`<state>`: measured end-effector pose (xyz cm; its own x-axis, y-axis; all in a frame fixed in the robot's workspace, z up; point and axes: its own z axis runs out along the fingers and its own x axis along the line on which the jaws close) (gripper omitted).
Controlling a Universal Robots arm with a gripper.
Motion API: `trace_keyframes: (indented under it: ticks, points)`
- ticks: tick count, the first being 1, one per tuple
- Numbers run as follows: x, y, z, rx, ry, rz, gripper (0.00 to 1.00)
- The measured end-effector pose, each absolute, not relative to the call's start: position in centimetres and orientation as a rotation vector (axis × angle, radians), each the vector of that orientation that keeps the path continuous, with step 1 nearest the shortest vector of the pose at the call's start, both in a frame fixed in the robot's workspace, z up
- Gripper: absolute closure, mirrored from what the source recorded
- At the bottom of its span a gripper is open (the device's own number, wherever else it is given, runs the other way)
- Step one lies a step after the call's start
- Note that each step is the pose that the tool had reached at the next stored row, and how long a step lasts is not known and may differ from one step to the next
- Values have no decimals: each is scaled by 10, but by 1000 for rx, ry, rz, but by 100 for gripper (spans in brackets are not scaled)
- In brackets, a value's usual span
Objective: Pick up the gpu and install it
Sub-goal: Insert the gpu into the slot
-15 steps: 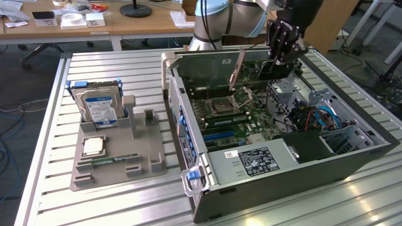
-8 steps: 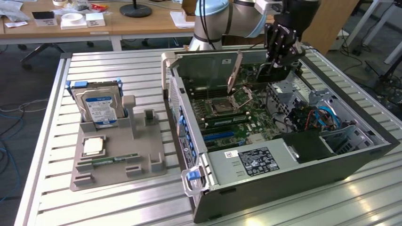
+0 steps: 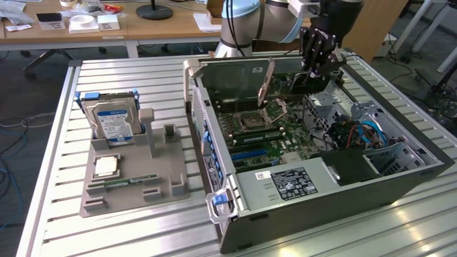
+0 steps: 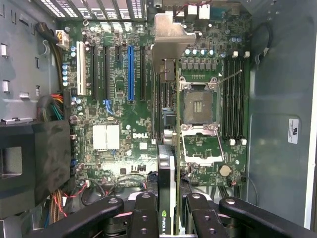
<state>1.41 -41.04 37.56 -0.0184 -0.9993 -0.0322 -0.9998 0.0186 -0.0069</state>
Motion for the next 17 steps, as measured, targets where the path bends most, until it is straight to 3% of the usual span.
trace_keyframes:
  ticks: [17]
  points:
    - [1, -417, 366, -2186, 2217, 27, 73]
